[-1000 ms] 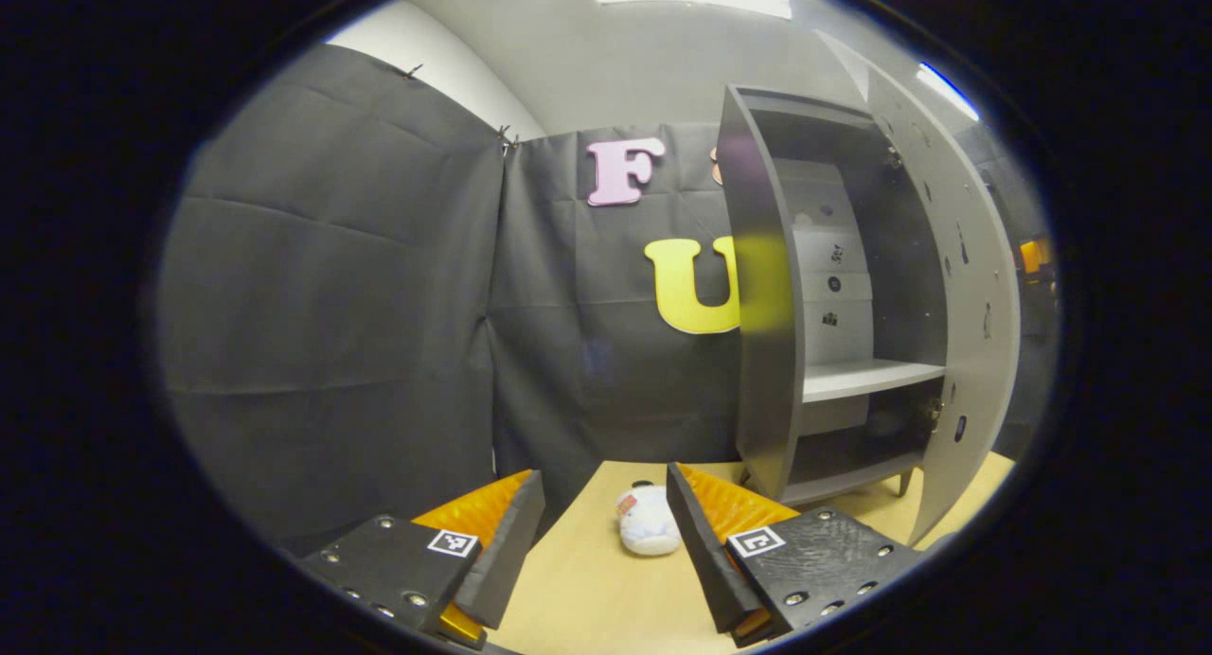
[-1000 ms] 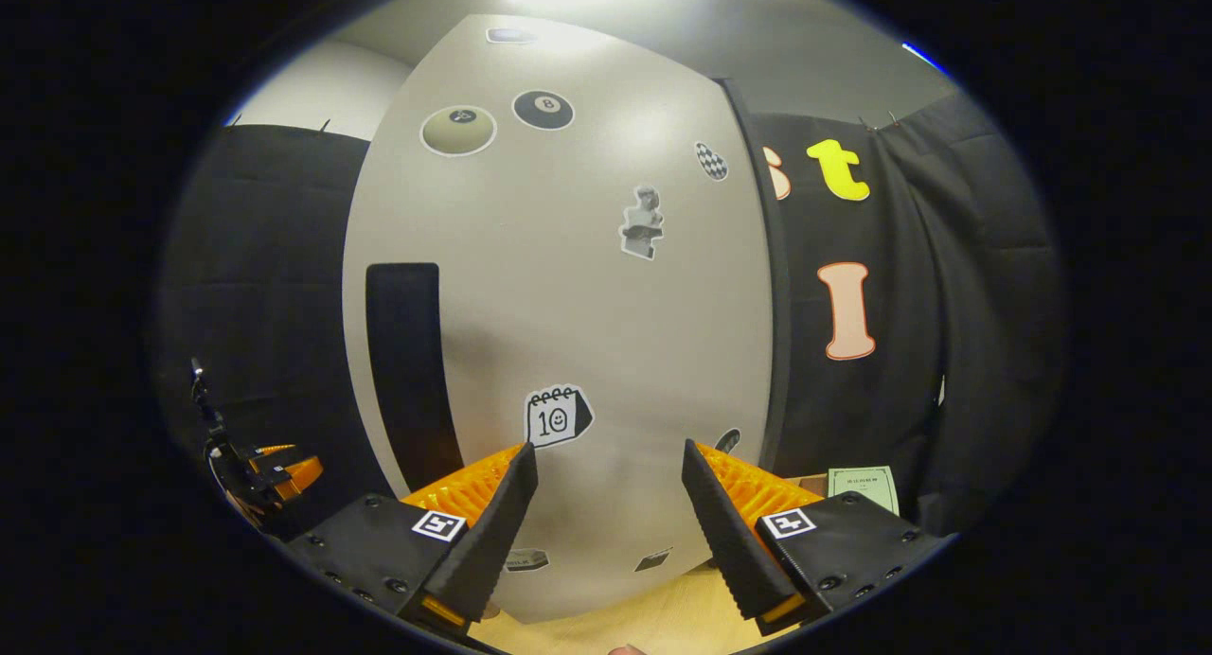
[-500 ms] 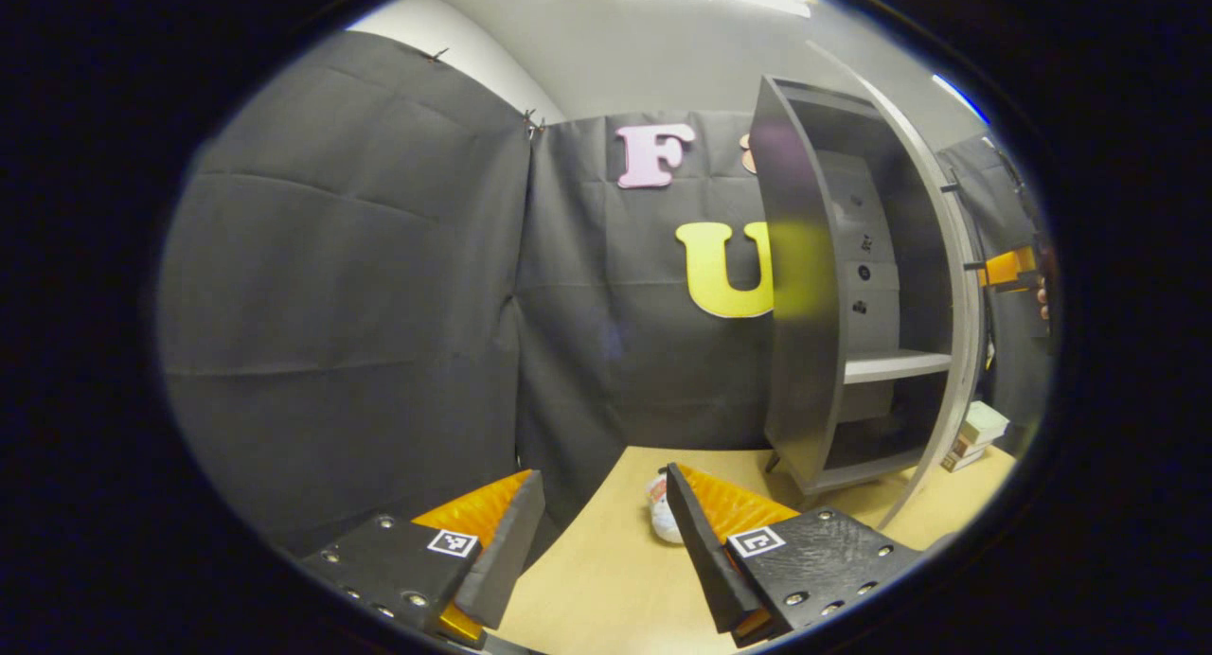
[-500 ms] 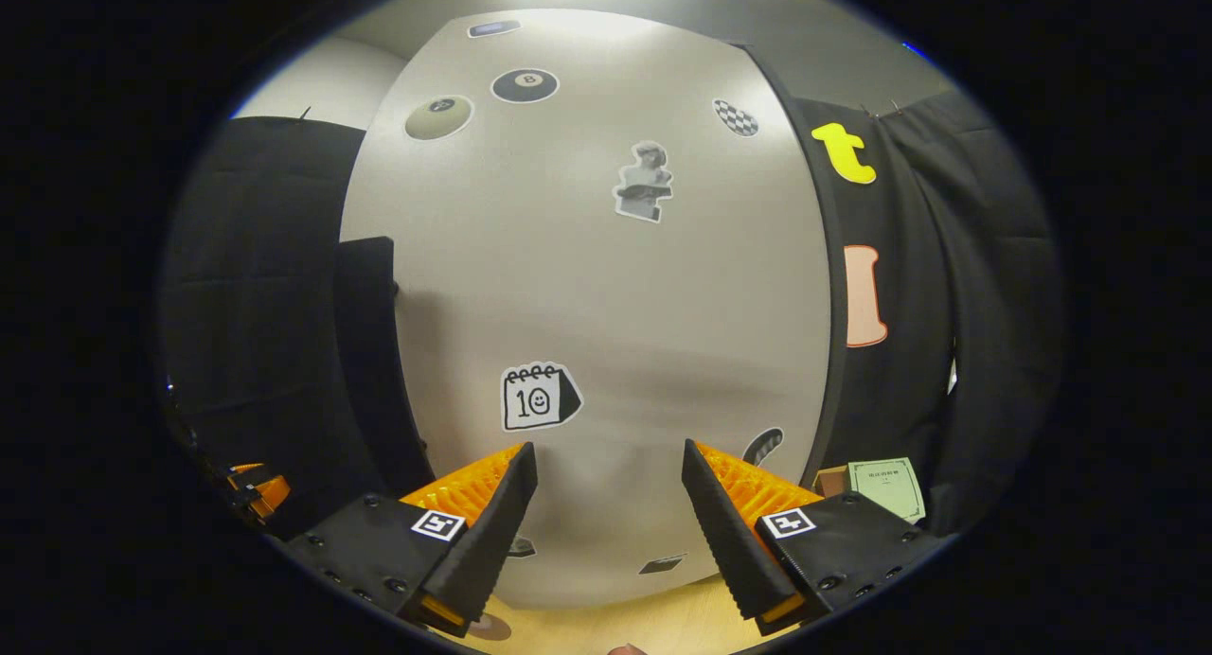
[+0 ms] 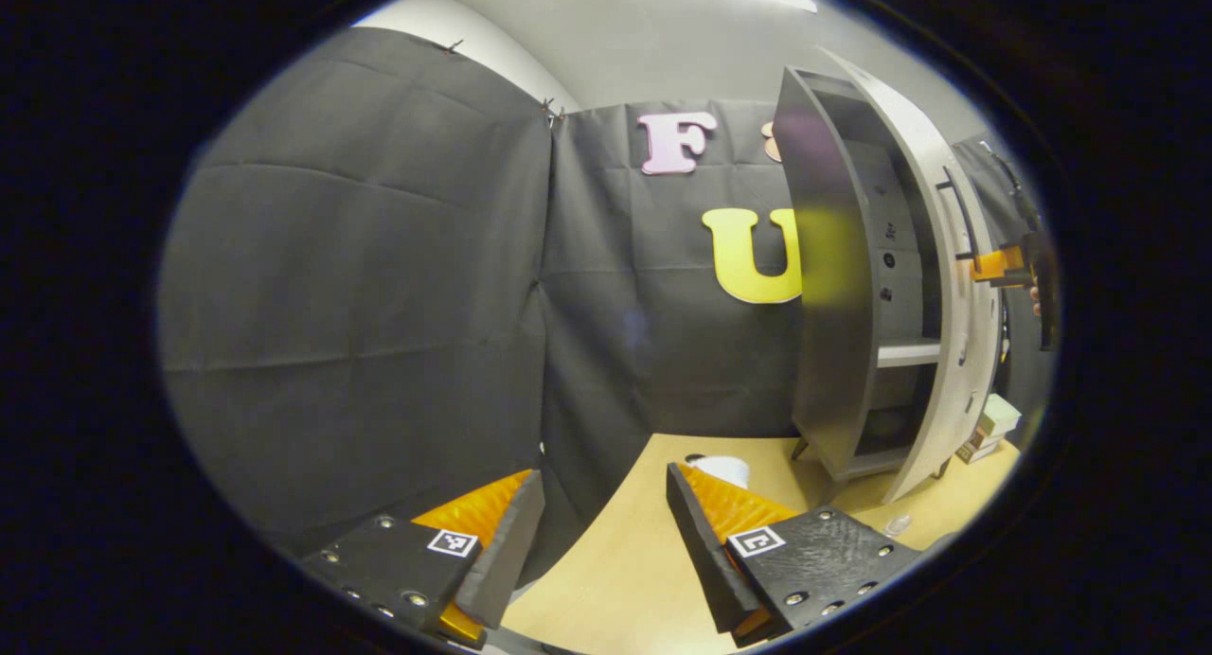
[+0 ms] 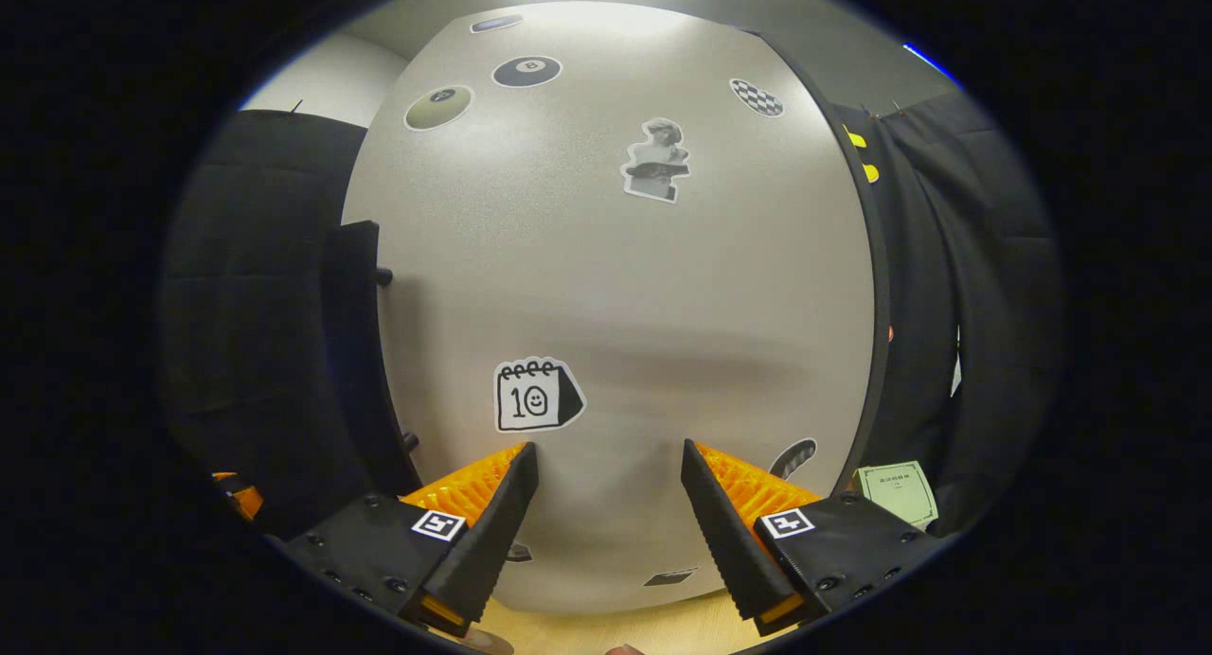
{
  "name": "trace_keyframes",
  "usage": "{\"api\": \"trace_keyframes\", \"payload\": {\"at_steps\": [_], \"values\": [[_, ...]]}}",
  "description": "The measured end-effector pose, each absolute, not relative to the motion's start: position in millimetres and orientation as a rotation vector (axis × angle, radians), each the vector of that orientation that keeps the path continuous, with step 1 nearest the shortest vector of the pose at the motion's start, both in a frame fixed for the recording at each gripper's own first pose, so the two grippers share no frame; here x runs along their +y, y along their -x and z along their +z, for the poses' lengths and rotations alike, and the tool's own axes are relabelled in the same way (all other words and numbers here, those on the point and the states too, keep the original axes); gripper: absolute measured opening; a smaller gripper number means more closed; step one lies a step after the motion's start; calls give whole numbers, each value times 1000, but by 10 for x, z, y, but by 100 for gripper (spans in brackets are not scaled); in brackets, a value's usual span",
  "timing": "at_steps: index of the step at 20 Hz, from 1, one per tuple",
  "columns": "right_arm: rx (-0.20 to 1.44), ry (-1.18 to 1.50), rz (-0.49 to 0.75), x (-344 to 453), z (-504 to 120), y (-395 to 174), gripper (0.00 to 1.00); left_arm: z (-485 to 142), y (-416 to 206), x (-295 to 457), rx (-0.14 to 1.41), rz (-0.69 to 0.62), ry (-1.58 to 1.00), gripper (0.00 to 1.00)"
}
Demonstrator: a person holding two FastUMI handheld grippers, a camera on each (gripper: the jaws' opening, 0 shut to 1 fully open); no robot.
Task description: Open the cabinet door with the right hand, grasp the bottle in the cabinet with the left hand and place it on the coaster, then close the cabinet door with the right hand.
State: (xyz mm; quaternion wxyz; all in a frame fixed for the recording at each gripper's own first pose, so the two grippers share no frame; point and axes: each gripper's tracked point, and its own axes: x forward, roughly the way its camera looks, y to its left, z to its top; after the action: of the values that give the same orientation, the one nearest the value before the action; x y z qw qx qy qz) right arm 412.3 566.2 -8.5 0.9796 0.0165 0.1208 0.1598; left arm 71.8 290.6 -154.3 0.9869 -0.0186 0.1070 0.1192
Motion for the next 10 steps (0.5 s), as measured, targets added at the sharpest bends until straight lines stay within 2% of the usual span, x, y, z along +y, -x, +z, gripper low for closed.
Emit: {"api": "trace_keyframes", "payload": {"at_steps": [3,4,5,10], "values": [[245,-42,324,5787,-95,-4241,97,-1620,-712,2967,221,261,39,79],[246,-50,332,5858,-109,-4270,92,-1646,-693,2999,224,269,40,80],[244,-58,343,5940,-120,-4311,97,-1658,-677,3036,225,278,38,80],[194,24,272,5932,-118,-4255,98,-1588,-416,3213,226,308,40,79]]}}
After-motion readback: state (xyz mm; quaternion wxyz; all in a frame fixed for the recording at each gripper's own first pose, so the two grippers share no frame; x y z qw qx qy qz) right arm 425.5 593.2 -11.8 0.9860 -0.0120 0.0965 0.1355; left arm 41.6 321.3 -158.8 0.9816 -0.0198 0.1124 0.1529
